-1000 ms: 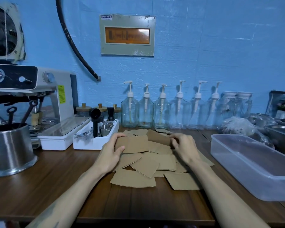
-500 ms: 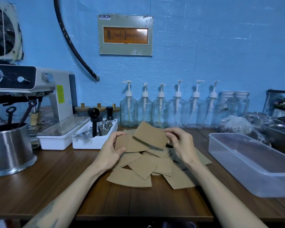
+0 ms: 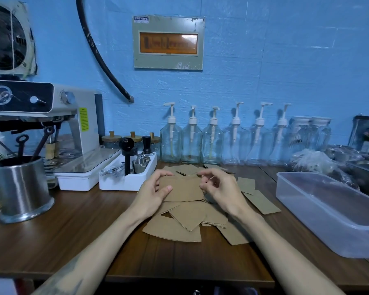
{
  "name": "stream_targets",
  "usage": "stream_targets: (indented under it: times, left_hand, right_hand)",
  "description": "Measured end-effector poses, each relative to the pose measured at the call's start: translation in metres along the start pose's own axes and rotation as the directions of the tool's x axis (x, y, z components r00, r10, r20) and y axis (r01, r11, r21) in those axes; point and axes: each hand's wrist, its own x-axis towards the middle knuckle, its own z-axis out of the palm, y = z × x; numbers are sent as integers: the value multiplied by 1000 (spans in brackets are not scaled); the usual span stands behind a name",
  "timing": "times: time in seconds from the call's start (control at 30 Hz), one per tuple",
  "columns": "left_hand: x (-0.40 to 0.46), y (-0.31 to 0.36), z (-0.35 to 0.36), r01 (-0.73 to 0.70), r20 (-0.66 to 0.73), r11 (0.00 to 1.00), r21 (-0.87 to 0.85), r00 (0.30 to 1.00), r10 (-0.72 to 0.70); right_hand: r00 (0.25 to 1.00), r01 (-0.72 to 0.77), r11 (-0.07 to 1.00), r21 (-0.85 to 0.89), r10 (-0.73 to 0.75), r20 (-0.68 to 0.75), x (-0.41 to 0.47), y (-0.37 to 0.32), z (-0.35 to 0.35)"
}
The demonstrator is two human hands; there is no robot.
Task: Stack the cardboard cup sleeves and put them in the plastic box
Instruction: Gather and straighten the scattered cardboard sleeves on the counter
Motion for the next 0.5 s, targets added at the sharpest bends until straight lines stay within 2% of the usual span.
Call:
stream_targets:
  times: [0.27,0.37,0.5]
  left_hand:
    - [-1,3,-8,5,-104,1000,-6,995,-5]
    - [0,3,-12,18,-146,1000,-11,989,-19]
    - [-2,2,-9,20,-108,999,49,994,-15]
  right_hand:
    - [1000,-4,951,-309,0,-14,-4,20,-14]
    - [997,-75,891,-447,73,-22,-4,30,-21]
    - [982,-148,855,-497,186,27,-7,27,-23]
